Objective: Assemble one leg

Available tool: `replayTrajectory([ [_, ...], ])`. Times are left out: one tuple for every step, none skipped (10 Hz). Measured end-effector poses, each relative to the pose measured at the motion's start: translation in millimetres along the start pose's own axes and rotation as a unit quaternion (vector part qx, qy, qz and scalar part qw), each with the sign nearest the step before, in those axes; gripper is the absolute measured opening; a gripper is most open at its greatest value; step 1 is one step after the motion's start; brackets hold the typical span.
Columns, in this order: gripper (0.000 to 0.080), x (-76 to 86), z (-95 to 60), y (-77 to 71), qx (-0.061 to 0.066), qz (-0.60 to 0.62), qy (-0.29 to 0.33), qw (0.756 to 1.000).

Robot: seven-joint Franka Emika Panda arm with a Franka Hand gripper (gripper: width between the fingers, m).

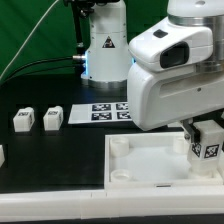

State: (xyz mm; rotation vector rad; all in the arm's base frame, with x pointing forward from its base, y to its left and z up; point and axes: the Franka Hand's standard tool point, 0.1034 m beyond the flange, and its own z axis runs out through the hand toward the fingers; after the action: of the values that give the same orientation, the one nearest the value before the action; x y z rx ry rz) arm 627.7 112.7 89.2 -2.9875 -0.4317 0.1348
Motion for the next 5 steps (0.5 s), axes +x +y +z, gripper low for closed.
replayTrajectory([
  [0.0298, 0.0, -0.8, 2.5, 0.0, -0.005, 0.0, 1.0],
  [0.0298, -0.3, -1.8, 5.5, 0.001, -0.004, -0.001, 1.0],
  [0.0296, -0.5, -2.5, 8.0, 0.001, 0.003, -0.001, 1.0],
  [0.0296, -0.4, -2.2, 7.1, 0.001, 0.013, -0.001, 1.0],
  [0.0296, -0.4, -2.1, 7.1, 0.002, 0.015, -0.001, 1.0],
])
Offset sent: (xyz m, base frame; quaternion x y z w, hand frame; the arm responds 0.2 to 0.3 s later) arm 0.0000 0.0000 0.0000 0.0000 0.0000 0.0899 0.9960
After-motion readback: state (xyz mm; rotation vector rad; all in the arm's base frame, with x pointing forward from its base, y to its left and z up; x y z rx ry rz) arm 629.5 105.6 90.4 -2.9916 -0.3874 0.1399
